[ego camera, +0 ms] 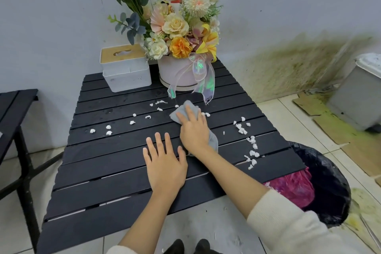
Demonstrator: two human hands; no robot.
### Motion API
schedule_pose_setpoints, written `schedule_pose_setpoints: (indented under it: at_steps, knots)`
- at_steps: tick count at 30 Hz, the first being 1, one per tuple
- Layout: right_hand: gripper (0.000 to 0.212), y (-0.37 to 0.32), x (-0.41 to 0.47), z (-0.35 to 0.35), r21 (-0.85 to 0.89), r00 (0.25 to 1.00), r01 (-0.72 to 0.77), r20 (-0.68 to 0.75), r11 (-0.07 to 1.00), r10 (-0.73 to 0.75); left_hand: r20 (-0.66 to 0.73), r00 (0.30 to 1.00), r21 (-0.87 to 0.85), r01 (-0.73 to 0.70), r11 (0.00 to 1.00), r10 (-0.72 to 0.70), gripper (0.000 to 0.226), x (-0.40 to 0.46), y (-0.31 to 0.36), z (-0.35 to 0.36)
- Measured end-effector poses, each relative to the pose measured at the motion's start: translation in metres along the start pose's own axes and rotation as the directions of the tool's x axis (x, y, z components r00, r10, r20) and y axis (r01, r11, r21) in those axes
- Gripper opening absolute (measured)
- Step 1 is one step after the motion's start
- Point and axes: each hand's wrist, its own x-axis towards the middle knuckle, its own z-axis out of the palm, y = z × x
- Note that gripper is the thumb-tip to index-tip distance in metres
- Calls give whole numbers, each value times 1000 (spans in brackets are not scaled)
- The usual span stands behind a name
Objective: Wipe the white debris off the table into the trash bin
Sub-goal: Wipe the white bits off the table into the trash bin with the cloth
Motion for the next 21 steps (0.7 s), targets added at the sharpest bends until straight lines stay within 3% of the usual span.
schedule_pose_setpoints:
  at_steps: [6, 13, 15, 18, 19, 21]
  knots:
    - [64, 28, 19, -17, -72, 986, -166, -20, 983, 165, 21, 1000, -30, 2, 1000, -1, 61, 0, 0, -2]
    - [67, 66, -25, -45, -74, 931, -361, -82, 930, 355, 46, 999, -54, 2, 999, 0, 61, 1, 1, -3]
    - [65, 59, -35, -58, 72, 931, -328, -143, 942, 335, 45, 999, -55, -2, 999, 4, 61, 2, 2, -2]
    - [72, 31, -60, -68, 188, 949, -91, -281, 978, 143, 27, 1000, -47, -4, 999, 5, 60, 2, 2, -2]
    - [71, 23, -70, -65, 153, 961, -22, -268, 988, 63, 25, 1000, -46, -6, 999, 7, 60, 2, 2, -2]
    - [67, 14, -92, -55, 59, 996, 44, -82, 997, -39, 15, 1000, -40, -14, 999, 14, 60, 1, 1, -2]
